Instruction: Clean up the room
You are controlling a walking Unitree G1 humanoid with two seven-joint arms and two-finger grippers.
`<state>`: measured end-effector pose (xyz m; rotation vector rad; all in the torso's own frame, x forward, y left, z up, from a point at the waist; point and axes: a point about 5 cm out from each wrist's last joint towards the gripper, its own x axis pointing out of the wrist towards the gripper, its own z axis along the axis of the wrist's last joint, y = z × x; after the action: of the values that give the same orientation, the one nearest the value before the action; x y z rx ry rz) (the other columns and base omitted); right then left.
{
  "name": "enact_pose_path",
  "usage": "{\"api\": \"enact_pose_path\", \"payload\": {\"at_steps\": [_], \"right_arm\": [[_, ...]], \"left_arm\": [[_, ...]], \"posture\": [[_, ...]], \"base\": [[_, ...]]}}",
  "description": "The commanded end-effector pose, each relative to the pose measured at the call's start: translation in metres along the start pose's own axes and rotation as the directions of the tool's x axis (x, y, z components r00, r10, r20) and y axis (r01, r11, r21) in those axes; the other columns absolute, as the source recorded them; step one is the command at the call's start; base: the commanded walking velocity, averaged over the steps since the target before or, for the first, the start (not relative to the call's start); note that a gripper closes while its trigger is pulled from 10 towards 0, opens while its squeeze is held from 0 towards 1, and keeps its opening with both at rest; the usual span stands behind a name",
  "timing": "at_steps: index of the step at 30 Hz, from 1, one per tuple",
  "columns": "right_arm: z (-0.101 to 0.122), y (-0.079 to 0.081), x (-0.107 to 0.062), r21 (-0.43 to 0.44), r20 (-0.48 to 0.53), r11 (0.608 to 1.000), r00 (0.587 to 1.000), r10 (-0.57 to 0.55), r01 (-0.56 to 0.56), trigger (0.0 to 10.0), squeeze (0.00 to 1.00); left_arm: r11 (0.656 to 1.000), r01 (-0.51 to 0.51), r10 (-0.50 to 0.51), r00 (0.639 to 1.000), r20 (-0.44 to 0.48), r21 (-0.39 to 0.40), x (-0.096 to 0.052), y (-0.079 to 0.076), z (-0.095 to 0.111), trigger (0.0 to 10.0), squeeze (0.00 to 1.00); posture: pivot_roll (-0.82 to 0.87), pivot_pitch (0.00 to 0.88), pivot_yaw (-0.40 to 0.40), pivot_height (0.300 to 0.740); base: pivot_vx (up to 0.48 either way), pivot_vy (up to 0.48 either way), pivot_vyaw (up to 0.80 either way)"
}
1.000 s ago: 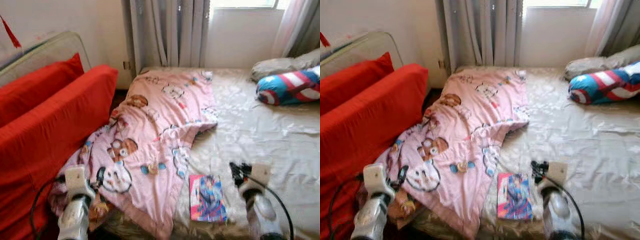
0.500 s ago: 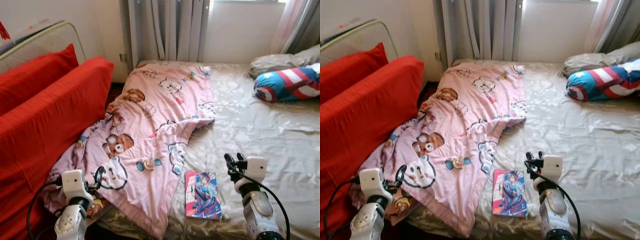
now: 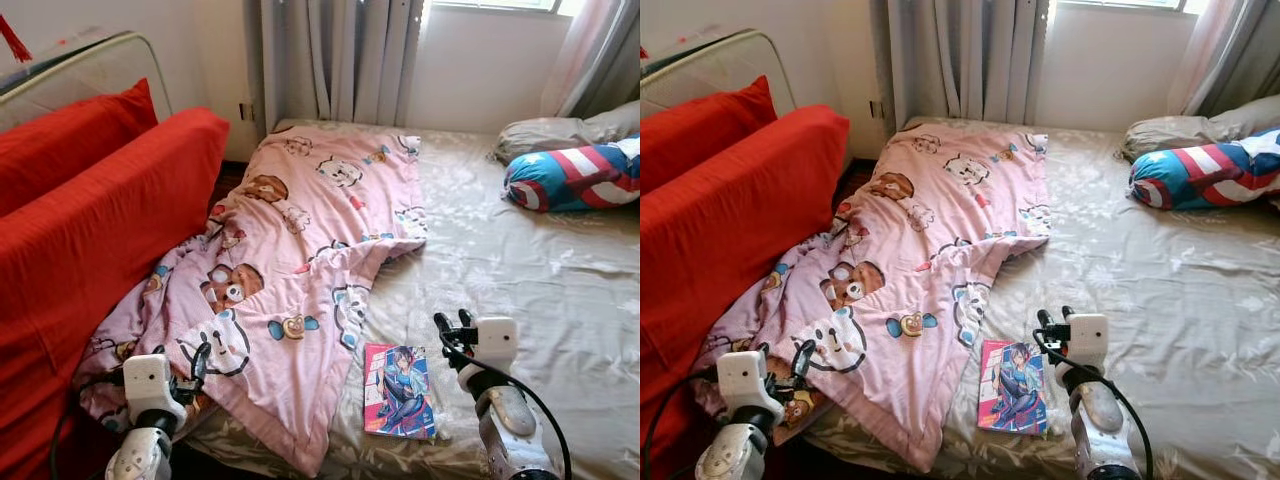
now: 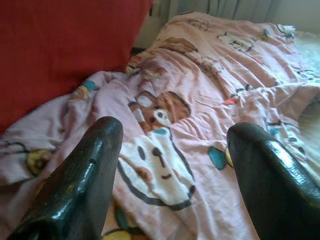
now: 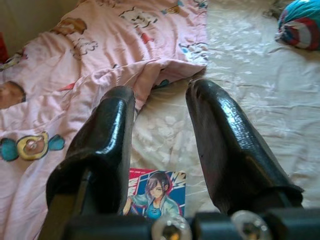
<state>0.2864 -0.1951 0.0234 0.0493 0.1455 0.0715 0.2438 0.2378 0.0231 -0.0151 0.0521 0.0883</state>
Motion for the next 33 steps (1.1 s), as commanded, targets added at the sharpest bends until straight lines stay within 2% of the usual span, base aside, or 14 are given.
{"api": "enact_pose_path", "payload": {"at_steps": [1,7,14,22,24,29,33], "right_arm": [[-0.002,0.003,-0.001,-0.003,-0.010,1.000,1.000,0.009,-0.009,10.0,0.00],[-0.001,0.007,-0.003,0.029,0.018,1.000,1.000,-0.004,0.003,10.0,0.00],[0.001,0.007,0.000,0.008,0.005,1.000,1.000,0.020,-0.020,10.0,0.00],[0.005,-0.005,0.001,0.042,0.021,0.995,0.996,-0.086,0.085,10.0,0.00],[0.005,-0.005,0.001,0.046,0.022,0.995,0.996,-0.091,0.090,10.0,0.00],[0.005,-0.005,0.001,0.046,0.020,0.995,0.996,-0.092,0.091,10.0,0.00],[0.005,-0.004,0.000,0.027,0.013,0.996,0.997,-0.080,0.079,10.0,0.00]], "left_arm": [[1.000,0.019,-0.019,1.000,-0.004,0.012,0.000,0.000,0.002,10.0,0.00],[0.999,0.035,-0.035,0.999,-0.004,-0.001,-0.003,0.000,0.005,10.0,0.00],[0.997,0.072,-0.072,0.997,-0.012,-0.019,0.001,-0.005,0.008,10.0,0.00],[0.999,0.022,-0.022,1.000,0.002,-0.041,0.005,0.003,0.018,10.0,0.00],[0.999,-0.007,0.007,1.000,0.002,-0.044,0.004,0.010,0.021,10.0,0.00],[0.999,-0.012,0.012,1.000,0.003,-0.040,0.005,0.011,0.022,10.0,0.00],[1.000,-0.004,0.004,1.000,0.018,-0.023,0.012,0.012,0.030,10.0,0.00]], "posture": [[0.01,0.000,-0.054,0.695],[0.00,0.000,-0.037,0.686],[0.00,0.000,-0.035,0.686],[0.01,0.000,-0.037,0.666],[0.00,0.000,-0.032,0.666],[0.00,0.000,-0.033,0.666],[0.00,0.000,-0.031,0.666]], "base": [[0.000,0.000,0.00],[0.000,0.000,0.00],[0.000,0.000,0.00],[0.000,0.000,0.00],[0.000,0.000,0.00],[0.000,0.000,0.00],[0.000,0.000,0.00]]}}
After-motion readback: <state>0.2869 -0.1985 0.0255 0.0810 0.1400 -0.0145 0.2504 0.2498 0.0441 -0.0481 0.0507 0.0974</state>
